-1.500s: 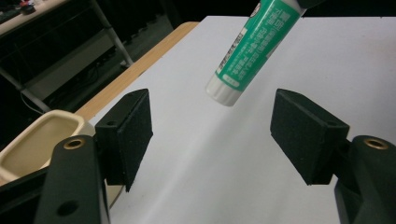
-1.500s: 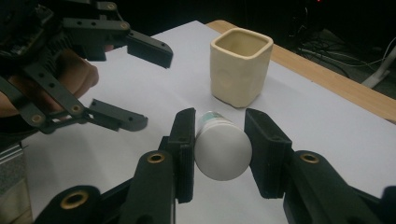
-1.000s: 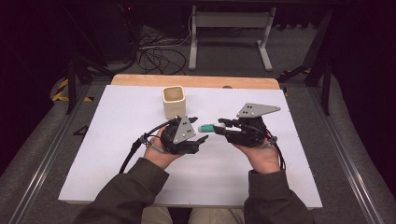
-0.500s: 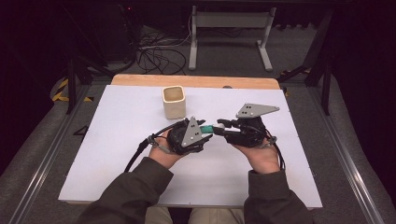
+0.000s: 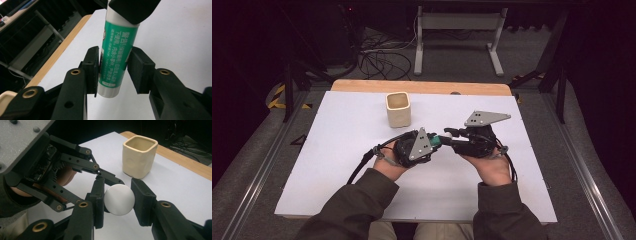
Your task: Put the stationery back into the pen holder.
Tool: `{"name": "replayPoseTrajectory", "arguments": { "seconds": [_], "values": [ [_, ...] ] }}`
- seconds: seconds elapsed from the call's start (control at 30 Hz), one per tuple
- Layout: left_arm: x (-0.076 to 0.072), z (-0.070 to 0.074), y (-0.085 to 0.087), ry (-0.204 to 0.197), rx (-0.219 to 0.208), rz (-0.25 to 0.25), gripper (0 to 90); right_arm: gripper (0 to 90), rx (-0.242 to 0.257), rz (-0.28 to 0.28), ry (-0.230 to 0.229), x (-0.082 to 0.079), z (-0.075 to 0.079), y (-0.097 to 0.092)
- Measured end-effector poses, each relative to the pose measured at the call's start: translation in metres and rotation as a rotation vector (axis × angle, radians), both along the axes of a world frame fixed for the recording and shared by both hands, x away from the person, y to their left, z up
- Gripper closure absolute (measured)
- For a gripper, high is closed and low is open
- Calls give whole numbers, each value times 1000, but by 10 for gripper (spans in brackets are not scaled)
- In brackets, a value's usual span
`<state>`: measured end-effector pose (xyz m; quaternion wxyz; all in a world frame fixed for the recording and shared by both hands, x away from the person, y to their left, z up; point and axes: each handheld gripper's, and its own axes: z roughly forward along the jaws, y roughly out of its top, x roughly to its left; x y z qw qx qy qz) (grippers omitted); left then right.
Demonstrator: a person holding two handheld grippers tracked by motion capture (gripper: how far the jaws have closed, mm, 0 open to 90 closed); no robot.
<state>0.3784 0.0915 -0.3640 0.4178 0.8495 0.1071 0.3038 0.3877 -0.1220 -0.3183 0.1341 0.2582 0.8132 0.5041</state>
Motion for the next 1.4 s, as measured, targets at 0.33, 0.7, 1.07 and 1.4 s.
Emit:
{"name": "replayPoseTrajectory", "arguments": {
  "seconds": [0.33, 0.7, 1.07, 1.4],
  "values": [
    [1, 0, 0, 17, -17, -13, 653, 649, 36, 5, -17, 2, -2, 0],
    [3, 1, 1, 43, -47, -26, 654, 568, 81, -15, -54, 3, -3, -2],
    [10, 4, 8, 84, -97, -11, 654, 480, 124, -48, -94, 1, -2, -10],
    [16, 9, 16, 100, -162, 6, 654, 412, 176, -72, -104, 0, -3, -24]
  ]
}}
